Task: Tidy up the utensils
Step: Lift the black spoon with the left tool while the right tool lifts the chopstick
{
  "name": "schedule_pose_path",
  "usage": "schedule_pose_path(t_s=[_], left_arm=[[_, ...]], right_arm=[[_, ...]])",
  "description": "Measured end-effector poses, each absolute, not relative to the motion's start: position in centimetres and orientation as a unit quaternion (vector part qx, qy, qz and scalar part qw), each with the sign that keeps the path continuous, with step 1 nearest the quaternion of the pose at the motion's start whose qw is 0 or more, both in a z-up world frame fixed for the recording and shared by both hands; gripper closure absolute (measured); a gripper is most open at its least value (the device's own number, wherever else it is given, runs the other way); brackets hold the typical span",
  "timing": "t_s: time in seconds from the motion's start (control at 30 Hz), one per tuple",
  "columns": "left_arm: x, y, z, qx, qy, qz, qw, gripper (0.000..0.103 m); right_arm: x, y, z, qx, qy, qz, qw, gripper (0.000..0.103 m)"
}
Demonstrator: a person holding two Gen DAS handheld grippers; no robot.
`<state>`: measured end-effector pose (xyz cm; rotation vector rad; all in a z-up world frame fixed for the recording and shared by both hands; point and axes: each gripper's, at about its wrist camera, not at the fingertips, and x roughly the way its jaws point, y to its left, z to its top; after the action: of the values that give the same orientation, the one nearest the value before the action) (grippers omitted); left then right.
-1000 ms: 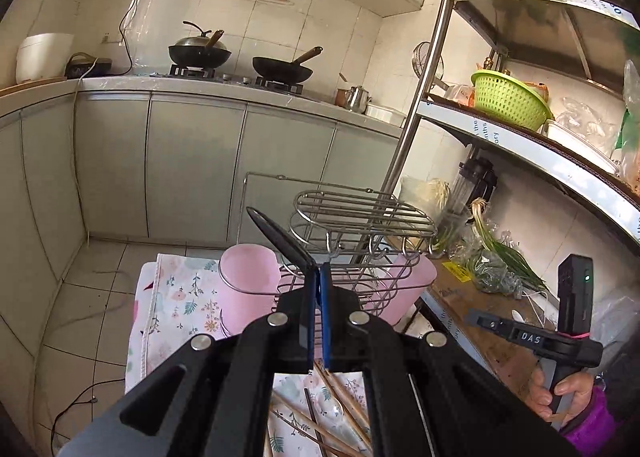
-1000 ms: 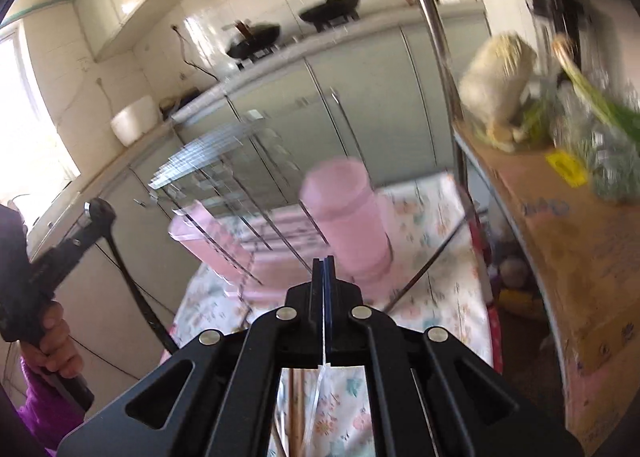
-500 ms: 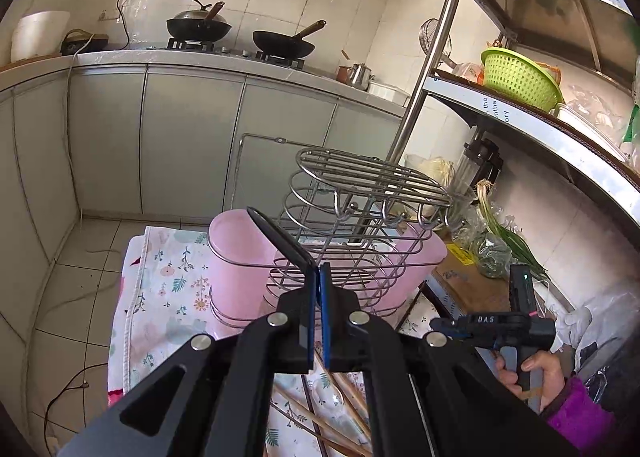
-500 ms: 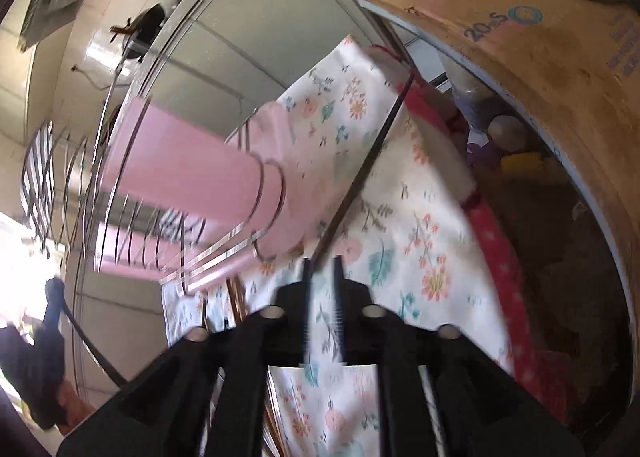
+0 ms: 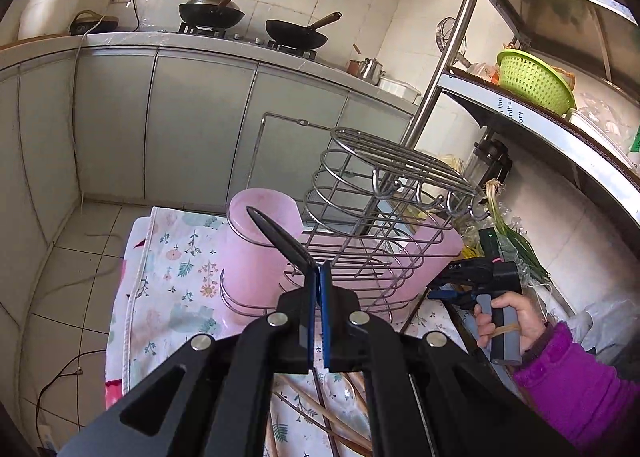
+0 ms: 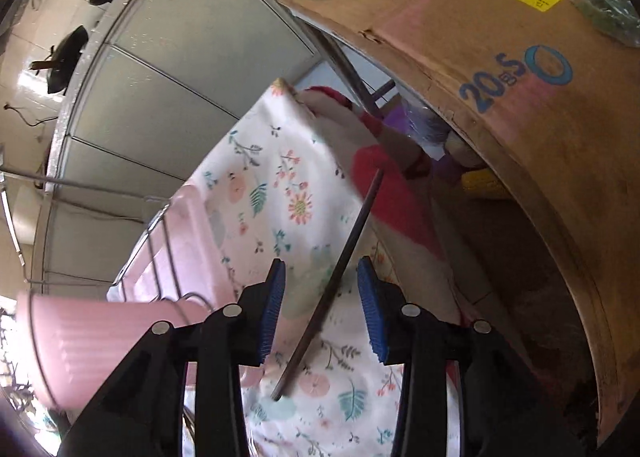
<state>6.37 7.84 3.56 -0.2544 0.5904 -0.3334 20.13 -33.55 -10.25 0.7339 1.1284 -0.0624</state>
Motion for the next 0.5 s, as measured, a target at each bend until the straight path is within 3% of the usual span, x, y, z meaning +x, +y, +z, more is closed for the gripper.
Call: schedule_pose_path(t_s=[0.03, 0.13, 0.33, 0.5], left_arm=[[6.4, 7.9, 3.5, -0.125, 0.289, -0.162, 0.935, 0.102], [6.6, 8.1, 3.4, -0.127, 0.291, -0.159, 0.935, 0.102], [6.3, 8.2, 3.8, -0.123, 0.284, -0.151, 0.939, 0.102], [5.3, 8.1, 5.3, -0.119, 0.264, -0.144, 0.946, 0.102]], right_arm=[[20.4, -33.5, -10.5, 0.339, 0.524, -0.031, 0.781, 0.07], [20.9, -33.5, -11.2, 0.337, 0.525, -0.047, 0.78, 0.093], [19.2, -33.9, -10.8, 0.352, 0.484, -0.024, 0.8, 0.095], [15.7, -33.1, -5.7, 0.322, 0.412, 0.011, 0.852, 0.098]])
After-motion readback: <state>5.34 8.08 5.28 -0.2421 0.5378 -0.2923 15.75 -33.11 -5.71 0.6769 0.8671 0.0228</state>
